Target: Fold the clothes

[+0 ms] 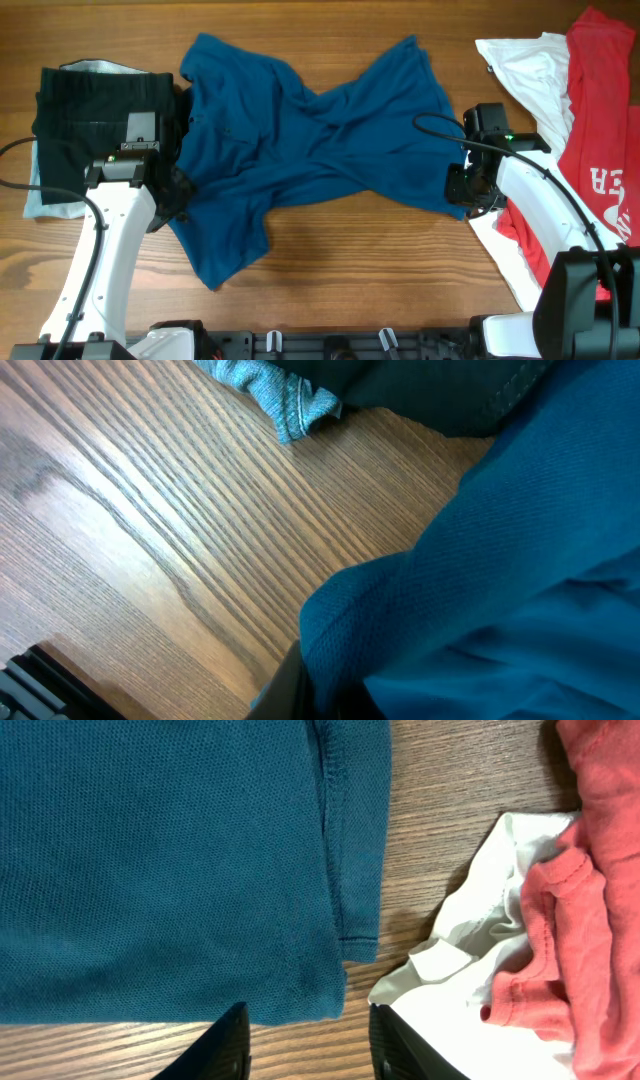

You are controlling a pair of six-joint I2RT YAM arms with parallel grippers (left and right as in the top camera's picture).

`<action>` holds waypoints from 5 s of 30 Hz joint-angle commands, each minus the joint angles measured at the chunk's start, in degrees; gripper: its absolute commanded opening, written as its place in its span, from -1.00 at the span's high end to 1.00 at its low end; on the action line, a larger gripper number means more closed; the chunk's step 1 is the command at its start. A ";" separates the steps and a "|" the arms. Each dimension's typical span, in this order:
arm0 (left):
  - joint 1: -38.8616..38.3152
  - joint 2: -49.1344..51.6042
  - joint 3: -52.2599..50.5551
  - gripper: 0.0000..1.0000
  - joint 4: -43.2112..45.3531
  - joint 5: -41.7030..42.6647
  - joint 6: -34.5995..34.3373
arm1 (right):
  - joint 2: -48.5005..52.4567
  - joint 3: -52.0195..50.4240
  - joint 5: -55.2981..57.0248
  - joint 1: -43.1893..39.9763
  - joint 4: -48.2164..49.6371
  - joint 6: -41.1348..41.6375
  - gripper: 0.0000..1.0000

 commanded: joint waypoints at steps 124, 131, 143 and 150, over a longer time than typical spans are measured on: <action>3.37 3.50 5.84 0.92 -18.73 17.53 18.91 | -1.99 18.01 -1.07 -14.38 -26.49 -4.44 0.92; 3.37 -6.49 4.44 0.92 -19.74 17.20 15.37 | -6.86 14.56 -1.09 -15.04 -27.56 -2.86 0.91; 3.37 -1.99 4.39 0.92 9.22 17.22 7.89 | -2.43 14.53 -6.49 -15.04 -9.57 -7.61 0.92; 3.37 11.50 4.39 0.92 21.35 17.07 8.11 | 5.79 14.53 -6.51 -15.02 3.43 -7.61 0.92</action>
